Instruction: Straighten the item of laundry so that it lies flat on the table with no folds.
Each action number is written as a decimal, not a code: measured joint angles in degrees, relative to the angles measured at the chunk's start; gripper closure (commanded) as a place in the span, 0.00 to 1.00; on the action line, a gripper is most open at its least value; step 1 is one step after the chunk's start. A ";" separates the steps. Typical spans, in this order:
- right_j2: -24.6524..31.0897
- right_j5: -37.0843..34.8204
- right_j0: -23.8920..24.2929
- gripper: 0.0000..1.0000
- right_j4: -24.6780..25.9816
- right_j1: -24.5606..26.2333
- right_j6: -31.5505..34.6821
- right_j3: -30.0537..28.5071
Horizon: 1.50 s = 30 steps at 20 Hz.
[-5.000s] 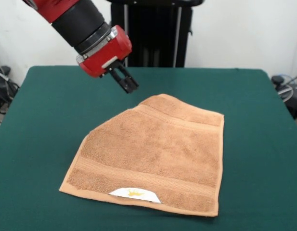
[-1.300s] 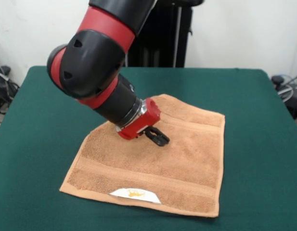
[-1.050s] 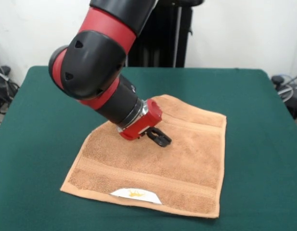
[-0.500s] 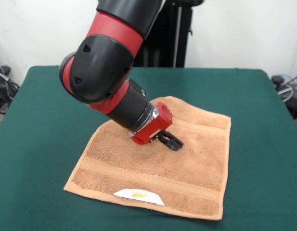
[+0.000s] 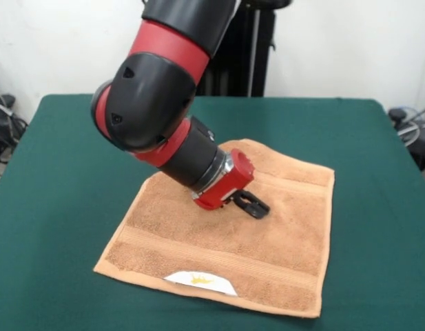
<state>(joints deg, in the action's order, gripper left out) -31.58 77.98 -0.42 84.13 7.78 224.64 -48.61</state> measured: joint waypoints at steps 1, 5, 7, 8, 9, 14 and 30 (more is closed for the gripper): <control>0.04 -0.01 -0.19 1.00 -0.28 0.02 0.00 0.06; 0.31 -0.04 -0.84 1.00 -1.32 0.05 0.00 0.27; 0.93 -0.17 -1.29 1.00 -2.30 0.06 0.00 0.34; 1.07 -0.22 -1.39 1.00 -2.55 0.05 0.00 0.34; 1.28 -0.34 -1.63 1.00 -3.06 0.05 0.00 0.35; 1.74 -0.85 -2.58 1.00 -4.82 0.06 0.00 0.48; 3.18 -1.08 -4.27 1.00 -7.62 0.29 0.00 1.06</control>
<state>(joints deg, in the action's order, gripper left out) -28.40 76.89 -4.69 76.52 8.07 224.64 -47.55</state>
